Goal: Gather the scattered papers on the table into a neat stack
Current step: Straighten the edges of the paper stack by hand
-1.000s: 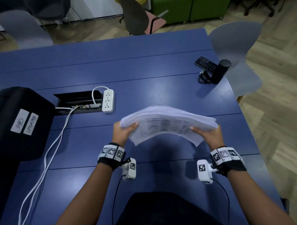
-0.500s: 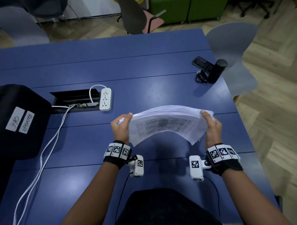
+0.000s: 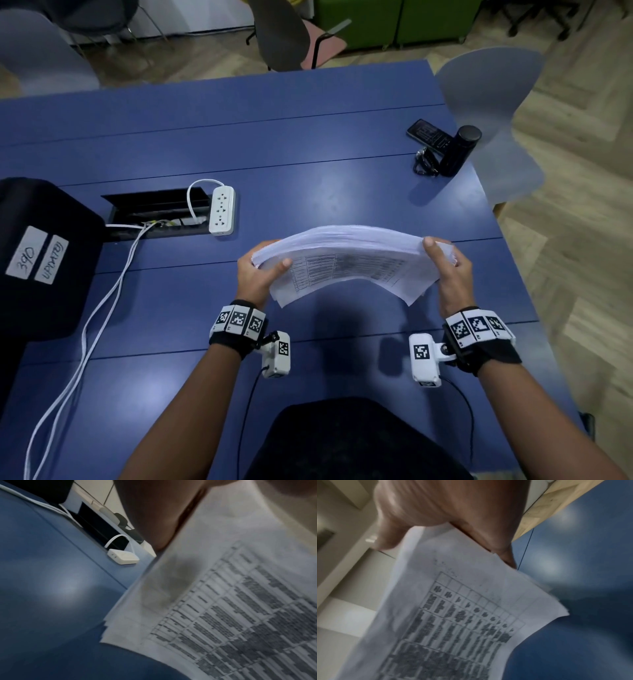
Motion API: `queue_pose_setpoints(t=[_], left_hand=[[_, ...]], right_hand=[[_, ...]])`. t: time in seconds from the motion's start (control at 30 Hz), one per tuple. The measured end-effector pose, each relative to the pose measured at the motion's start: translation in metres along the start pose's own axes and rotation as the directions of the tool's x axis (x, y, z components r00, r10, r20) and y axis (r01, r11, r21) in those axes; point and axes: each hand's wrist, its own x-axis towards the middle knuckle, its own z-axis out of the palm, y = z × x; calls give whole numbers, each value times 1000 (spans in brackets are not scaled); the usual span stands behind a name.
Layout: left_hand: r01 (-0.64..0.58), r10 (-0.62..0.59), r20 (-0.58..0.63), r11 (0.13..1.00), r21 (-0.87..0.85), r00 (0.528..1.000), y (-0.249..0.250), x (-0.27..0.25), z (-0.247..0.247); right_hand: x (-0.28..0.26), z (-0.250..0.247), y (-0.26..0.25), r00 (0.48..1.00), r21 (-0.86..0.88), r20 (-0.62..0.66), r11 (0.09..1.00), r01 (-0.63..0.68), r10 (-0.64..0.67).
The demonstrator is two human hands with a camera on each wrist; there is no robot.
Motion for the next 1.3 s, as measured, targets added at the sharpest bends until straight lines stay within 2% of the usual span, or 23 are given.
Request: queue_pose_setpoints(t=[0.1, 0.17, 0.23, 0.37, 0.53, 0.63, 0.7, 0.77, 0.87, 0.97, 1.03, 1.07, 1.1, 1.17, 1.2, 1.23, 1.27, 1.3], left_hand=[[138, -144, 65, 987, 85, 987, -22, 1, -12], [195, -204, 44, 969, 150, 978, -32, 0, -11], [223, -224, -15, 958, 179, 975, -32, 1, -6], [187, -171, -109, 969, 162, 979, -10, 6, 5], [49, -41, -133, 997, 55, 990, 16, 6, 1], [63, -57, -115, 997, 54, 992, 6, 1, -2], [78, -73, -83, 995, 58, 994, -3, -4, -4], [91, -88, -79, 995, 36, 993, -6, -6, -4], [50, -48, -52, 998, 48, 998, -1, -6, -3], [42, -40, -19, 993, 109, 999, 1, 1, -1], [60, -57, -28, 989, 133, 998, -2, 5, -1], [71, -68, -30, 990, 124, 997, -4, 6, -2], [77, -74, -28, 991, 112, 997, -7, 8, -3], [87, -84, -28, 991, 100, 996, -6, 9, 0], [88, -86, -25, 991, 97, 996, -3, 10, 3], [81, -79, -23, 992, 96, 997, 1, 11, 6], [72, -71, -17, 993, 91, 997, 5, 11, 10], [65, -65, -7, 995, 78, 998, 12, 11, 15]], right_hand=[[2, -11, 10, 994, -138, 97, 990, -40, 54], [5, -15, 18, 990, -289, 119, 956, -42, 79], [10, -15, 24, 995, -365, 75, 931, -31, 63], [14, -3, 8, 1000, -286, 1, 958, -10, 11], [12, -1, -21, 994, -218, 31, 970, 110, -106], [9, -5, -6, 999, -272, 46, 962, 31, -19], [7, -10, 7, 997, -262, 54, 964, -38, 54], [5, -16, 10, 996, -234, 41, 970, -63, 74], [5, -20, 3, 997, -202, 68, 979, -21, 35], [8, -20, -10, 995, -308, 92, 950, 51, -24], [12, -18, -25, 985, -509, 149, 848, 147, -81], [15, -15, -36, 971, -633, 216, 743, 218, -101], [17, -9, -47, 953, -752, 290, 593, 287, -92], [20, 11, -68, 904, -890, 428, 177, 419, 13], [22, 26, -74, 876, -877, 477, -27, 480, 70], [25, 42, -78, 846, -832, 522, -154, 533, 109], [27, 58, -77, 814, -789, 565, -201, 581, 134], [29, 73, -76, 779, -752, 608, -202, 627, 156]])
